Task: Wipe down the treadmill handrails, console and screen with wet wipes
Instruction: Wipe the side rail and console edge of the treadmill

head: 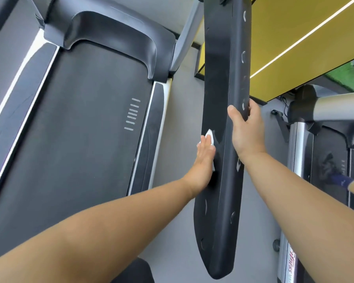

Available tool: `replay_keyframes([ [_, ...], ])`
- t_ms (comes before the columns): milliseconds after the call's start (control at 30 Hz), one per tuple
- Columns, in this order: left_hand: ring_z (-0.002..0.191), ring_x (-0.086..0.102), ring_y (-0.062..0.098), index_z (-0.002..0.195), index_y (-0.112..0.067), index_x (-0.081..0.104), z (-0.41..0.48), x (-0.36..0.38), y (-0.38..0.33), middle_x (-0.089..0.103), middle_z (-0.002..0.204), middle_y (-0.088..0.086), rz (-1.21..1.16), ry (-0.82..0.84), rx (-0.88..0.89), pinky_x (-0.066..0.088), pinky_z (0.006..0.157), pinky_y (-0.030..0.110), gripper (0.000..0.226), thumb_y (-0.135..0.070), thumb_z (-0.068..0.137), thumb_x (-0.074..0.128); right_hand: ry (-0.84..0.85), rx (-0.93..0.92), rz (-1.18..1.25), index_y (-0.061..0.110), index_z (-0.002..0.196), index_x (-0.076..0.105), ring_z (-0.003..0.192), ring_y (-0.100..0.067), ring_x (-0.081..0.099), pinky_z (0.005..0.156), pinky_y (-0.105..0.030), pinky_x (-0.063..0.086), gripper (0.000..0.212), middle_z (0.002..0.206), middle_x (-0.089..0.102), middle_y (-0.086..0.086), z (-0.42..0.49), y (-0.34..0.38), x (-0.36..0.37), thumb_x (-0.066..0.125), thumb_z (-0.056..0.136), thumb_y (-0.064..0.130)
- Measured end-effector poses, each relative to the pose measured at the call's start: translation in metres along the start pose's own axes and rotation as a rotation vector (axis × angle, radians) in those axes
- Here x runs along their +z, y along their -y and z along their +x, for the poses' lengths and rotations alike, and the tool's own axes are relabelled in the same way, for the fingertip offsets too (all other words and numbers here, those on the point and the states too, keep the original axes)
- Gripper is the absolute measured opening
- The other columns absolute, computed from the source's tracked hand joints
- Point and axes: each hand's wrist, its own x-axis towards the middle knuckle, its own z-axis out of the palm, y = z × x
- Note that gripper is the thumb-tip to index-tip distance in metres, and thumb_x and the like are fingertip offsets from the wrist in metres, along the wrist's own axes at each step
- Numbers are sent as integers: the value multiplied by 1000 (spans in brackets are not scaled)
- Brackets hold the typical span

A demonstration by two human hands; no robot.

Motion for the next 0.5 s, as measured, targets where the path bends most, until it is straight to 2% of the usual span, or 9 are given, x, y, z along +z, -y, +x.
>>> replay_keyframes([
  [100,138,-19,-5,148,-38,-9,10,15,13,-19,153,-22,49,-74,-40,-12,110,27,50,-46,101,9,4,-2,2,24,130,49,106,-6,56,80,-11,41,41,119,60,10,0,0,-1,55,90,34],
  [167,143,-16,7,146,-31,-10,6,20,37,-14,157,-10,68,-110,-79,-10,113,30,48,-36,103,12,9,-1,0,23,131,48,106,-7,56,77,-8,40,41,121,59,9,0,1,-1,55,91,34],
  [233,144,-17,11,143,-31,-12,3,17,43,-13,156,-11,53,-85,-138,-10,114,33,46,-34,103,11,10,3,1,23,131,48,106,-7,56,74,-5,39,41,121,59,9,-1,1,-1,55,92,33],
  [267,143,-18,8,143,-34,-14,2,15,30,-15,154,-17,70,-94,-157,-11,113,31,47,-38,103,10,8,1,2,23,131,49,106,-6,56,73,-5,39,41,121,59,9,-1,1,-1,55,92,33],
  [333,138,-23,-3,143,-41,-16,-2,12,3,-20,149,-27,122,-38,-60,-12,110,25,48,-45,101,9,3,-7,1,23,130,49,106,-5,56,75,-5,40,40,120,59,10,-1,3,-1,55,92,33],
  [400,135,-25,-8,146,-41,-15,-9,9,-8,-24,150,-27,109,6,54,-11,110,25,50,-46,101,9,-2,-11,-2,23,131,48,105,-3,55,75,-4,38,41,121,59,11,-1,3,-1,55,92,32],
  [500,134,-26,-10,145,-42,-16,-15,15,7,-26,148,-28,133,17,106,-12,109,19,53,-49,99,10,2,-10,1,23,133,47,107,-4,55,77,-5,39,43,123,58,10,-1,1,-1,55,92,33],
])
